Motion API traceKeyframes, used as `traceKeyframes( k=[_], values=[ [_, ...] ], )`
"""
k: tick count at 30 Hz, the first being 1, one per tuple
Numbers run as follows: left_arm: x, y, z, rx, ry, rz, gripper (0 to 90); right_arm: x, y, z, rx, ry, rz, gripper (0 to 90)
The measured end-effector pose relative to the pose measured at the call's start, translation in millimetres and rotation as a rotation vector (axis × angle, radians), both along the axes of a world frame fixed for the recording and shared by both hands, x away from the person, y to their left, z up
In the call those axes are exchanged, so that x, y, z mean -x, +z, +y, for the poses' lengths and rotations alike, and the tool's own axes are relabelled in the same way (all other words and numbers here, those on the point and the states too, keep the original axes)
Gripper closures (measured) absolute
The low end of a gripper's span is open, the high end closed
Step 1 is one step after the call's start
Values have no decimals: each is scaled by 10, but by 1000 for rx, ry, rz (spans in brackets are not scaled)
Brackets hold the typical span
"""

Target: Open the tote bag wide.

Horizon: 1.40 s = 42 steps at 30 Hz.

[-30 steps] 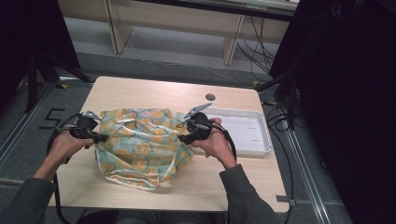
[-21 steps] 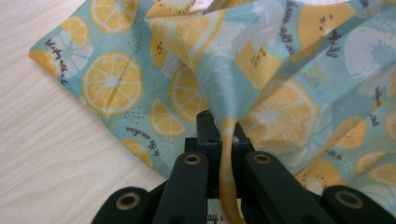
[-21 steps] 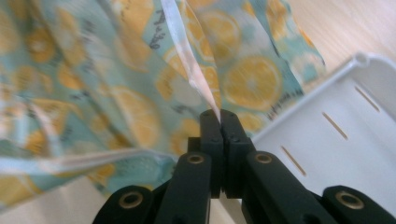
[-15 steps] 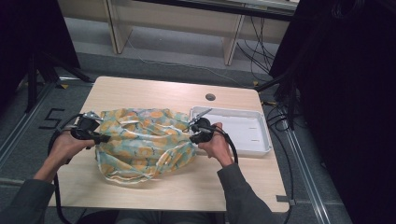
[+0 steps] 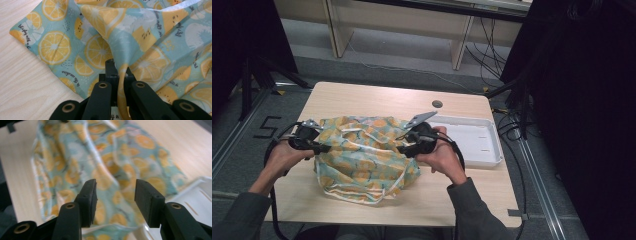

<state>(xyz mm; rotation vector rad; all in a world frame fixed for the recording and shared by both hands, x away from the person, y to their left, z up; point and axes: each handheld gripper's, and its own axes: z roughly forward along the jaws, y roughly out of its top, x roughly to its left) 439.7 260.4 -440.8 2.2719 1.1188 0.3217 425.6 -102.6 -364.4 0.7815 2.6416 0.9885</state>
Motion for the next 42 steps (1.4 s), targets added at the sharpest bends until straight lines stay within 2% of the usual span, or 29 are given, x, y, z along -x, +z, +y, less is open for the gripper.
traceKeyframes(
  k=[1,3,6,10,12,13,15,16,17,18,19,20,21,22,23,24,25,27,29,30,31,32,34,35,36,37,38,39,42],
  values=[
    [1,0,0,2,1,1,889,26,-54,81,17,31,-7,522],
    [6,-3,-3,5,7,-3,889,42,-154,184,42,68,30,507],
    [8,2,8,7,0,-3,888,47,-359,297,95,71,68,491],
    [25,12,20,26,15,0,887,15,-595,341,132,91,79,452],
    [43,28,39,24,19,-14,887,5,-726,376,179,99,55,444],
    [49,29,56,23,13,-14,887,25,-784,400,204,76,65,465],
    [67,5,88,8,18,-12,887,37,-898,451,293,92,7,632],
    [82,-16,103,-2,25,-10,886,18,-923,458,343,117,-43,718],
    [97,-40,121,-7,19,-5,884,1,-933,462,350,105,-52,793],
    [127,-66,127,-3,15,-1,871,-18,-926,459,328,99,-40,860],
    [191,-73,144,-41,-5,8,818,-23,-899,453,301,90,-28,893],
    [267,-42,156,-82,-11,-18,748,-30,-850,442,265,91,-26,900],
    [314,-6,165,-94,-17,-27,702,-28,-820,431,235,95,-31,900],
    [386,55,177,-97,-28,-50,659,-25,-793,422,219,98,-15,900],
    [445,108,182,-97,-25,-77,611,-44,-774,411,211,133,-35,900],
    [507,167,186,-102,-17,-93,575,-17,-754,411,200,106,-16,900],
    [588,241,189,-108,-16,-154,543,-18,-746,410,191,109,-16,900],
    [703,346,172,-94,-26,-205,512,-17,-700,398,171,99,-19,900],
    [824,485,123,-69,-43,-247,496,-44,-650,382,154,128,-43,900],
    [858,527,97,-62,-53,-256,495,-2,-632,386,135,81,-8,900],
    [902,582,55,-58,-73,-260,492,-33,-626,380,132,112,-28,900],
    [936,606,-2,-16,-87,-259,483,-29,-612,378,131,99,-27,900],
    [979,660,-87,-40,-127,-279,488,-43,-596,376,126,103,-29,900],
    [992,627,-165,-40,-136,-273,491,-46,-588,372,125,103,-42,900],
    [988,593,-213,-46,-145,-271,493,-25,-593,377,99,83,-3,900],
    [988,502,-289,-65,-140,-240,491,-15,-585,374,98,70,4,900],
    [965,450,-314,-98,-162,-232,476,-41,-580,363,108,105,-24,900],
    [925,362,-350,-107,-166,-244,458,-20,-578,363,102,80,-1,900],
    [845,121,-399,-146,-136,-233,401,-42,-575,348,91,102,-17,900]
  ],
)
